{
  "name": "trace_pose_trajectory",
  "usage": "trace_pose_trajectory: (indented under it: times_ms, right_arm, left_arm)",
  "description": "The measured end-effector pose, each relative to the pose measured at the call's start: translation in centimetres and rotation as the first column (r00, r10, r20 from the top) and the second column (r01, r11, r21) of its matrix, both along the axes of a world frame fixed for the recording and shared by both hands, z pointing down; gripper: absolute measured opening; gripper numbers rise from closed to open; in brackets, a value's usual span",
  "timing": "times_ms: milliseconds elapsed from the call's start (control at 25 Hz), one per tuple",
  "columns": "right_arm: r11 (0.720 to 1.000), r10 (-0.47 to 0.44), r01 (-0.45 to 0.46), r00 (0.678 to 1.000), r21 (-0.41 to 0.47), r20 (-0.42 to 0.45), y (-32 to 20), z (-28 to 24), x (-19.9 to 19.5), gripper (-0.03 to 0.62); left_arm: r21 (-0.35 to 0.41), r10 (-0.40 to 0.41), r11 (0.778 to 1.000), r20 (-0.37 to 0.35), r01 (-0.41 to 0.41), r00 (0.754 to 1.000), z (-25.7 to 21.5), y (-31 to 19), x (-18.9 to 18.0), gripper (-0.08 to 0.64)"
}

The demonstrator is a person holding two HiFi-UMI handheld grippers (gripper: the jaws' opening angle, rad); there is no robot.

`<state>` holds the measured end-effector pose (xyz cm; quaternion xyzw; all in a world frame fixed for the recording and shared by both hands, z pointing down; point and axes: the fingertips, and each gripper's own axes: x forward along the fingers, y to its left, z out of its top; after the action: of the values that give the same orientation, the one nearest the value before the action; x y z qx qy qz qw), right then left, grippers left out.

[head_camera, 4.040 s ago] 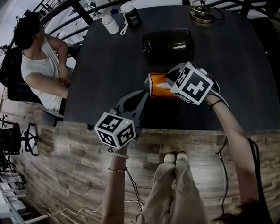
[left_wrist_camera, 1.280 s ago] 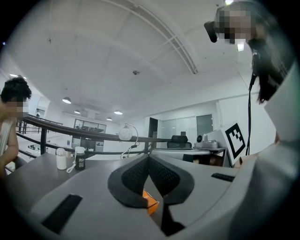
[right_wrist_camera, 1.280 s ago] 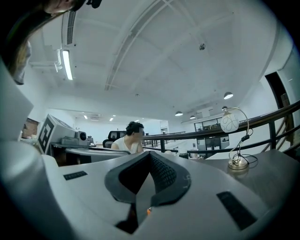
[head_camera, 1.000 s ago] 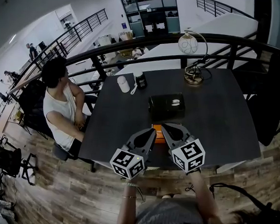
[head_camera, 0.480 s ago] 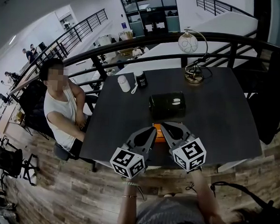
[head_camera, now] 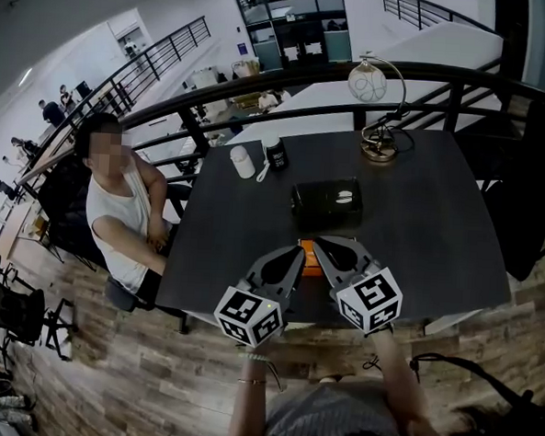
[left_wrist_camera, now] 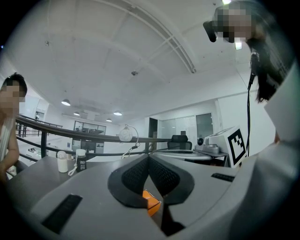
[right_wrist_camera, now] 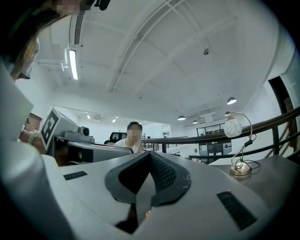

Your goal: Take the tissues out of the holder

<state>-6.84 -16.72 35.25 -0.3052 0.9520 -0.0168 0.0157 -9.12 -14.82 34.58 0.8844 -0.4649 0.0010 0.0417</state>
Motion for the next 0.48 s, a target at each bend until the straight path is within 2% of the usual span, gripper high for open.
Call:
trace_pose_trajectory:
  times_ms: [480]
  right_arm:
    - [1.0,0.022,-0.022,1.0,0.011,-0.005,-0.14,-0.34,0.14,0.014]
  left_arm:
    - [0.002,0.02,1.0,0.003,-0.02,1.0,-0.15,-0.19,0.3,0.008]
